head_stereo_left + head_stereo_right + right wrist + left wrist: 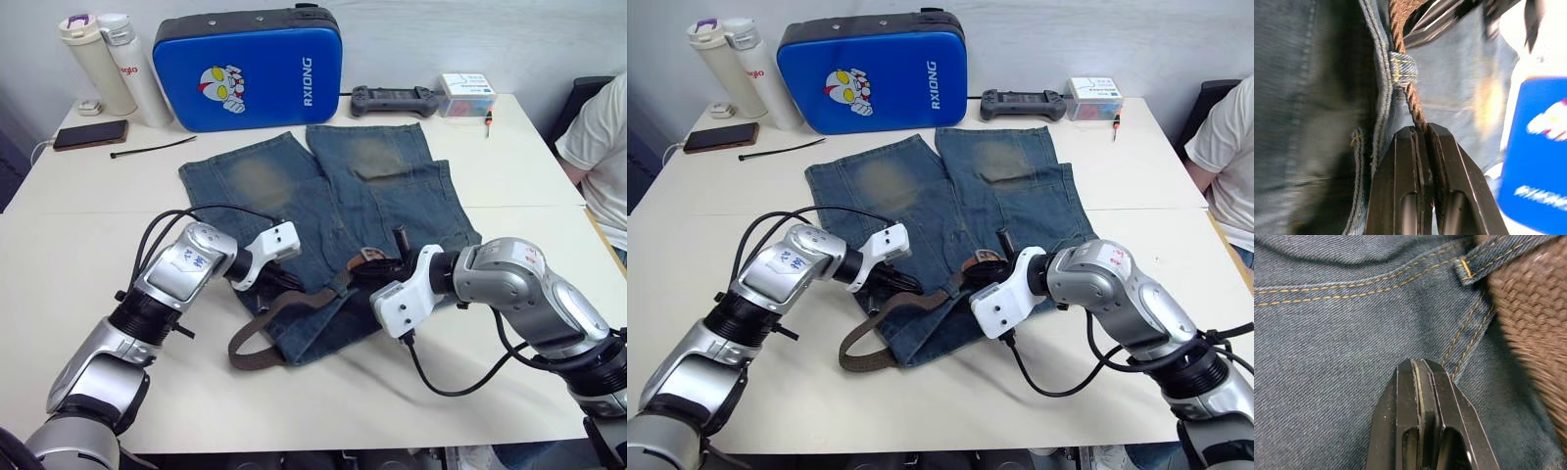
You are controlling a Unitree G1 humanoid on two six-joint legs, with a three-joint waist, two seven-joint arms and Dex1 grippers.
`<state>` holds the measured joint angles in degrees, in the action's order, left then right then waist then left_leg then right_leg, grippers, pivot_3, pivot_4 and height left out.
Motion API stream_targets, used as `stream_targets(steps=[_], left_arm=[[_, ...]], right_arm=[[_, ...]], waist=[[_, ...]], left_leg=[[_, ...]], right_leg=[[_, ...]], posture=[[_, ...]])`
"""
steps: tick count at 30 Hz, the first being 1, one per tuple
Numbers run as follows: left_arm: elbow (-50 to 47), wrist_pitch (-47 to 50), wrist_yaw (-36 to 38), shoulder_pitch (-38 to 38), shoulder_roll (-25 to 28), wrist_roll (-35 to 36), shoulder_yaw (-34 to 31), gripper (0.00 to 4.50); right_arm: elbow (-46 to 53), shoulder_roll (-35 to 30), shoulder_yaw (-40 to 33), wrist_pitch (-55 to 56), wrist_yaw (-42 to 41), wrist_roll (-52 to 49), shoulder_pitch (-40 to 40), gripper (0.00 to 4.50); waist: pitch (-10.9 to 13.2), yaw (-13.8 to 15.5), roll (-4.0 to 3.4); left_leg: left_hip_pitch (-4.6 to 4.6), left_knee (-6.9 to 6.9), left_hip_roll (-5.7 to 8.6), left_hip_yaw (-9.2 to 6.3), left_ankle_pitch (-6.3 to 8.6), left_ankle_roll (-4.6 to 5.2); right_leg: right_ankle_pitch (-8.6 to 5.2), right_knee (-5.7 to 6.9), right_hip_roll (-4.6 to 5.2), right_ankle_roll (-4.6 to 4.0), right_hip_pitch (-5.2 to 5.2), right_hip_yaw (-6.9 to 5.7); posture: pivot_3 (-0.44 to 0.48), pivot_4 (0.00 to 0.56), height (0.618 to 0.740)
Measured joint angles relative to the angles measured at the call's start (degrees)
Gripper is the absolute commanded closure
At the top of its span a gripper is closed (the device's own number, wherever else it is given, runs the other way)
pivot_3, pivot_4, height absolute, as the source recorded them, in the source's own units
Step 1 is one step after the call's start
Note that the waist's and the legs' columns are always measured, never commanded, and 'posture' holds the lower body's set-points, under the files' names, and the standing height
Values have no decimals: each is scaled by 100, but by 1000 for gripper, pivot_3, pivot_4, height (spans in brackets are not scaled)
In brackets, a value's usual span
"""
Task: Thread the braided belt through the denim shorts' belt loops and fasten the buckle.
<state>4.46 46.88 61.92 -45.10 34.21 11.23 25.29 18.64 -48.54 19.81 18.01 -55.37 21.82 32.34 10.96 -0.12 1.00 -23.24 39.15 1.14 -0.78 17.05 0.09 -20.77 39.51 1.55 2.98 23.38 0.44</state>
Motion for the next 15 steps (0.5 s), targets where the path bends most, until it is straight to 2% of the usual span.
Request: stream_targets(steps=[8,15], left_arm=[[330,-193,198,-157,-211,-136,59,4500],[391,-243,284,-174,-217,-199,57,4500]], right_arm=[[-907,-150,-12,1906,1122,1096,491,4471],[-1239,-281,-112,2331,1617,1432,413,4471]], waist=[[0,8,0],[0,-2,0]], left_leg=[[-2,1,1,2,0,0],[0,1,1,4,-2,-1]], right_leg=[[0,3,1,0,0,0],[0,5,0,0,1,2]], posture=[[0,150,740],[0,150,740]])
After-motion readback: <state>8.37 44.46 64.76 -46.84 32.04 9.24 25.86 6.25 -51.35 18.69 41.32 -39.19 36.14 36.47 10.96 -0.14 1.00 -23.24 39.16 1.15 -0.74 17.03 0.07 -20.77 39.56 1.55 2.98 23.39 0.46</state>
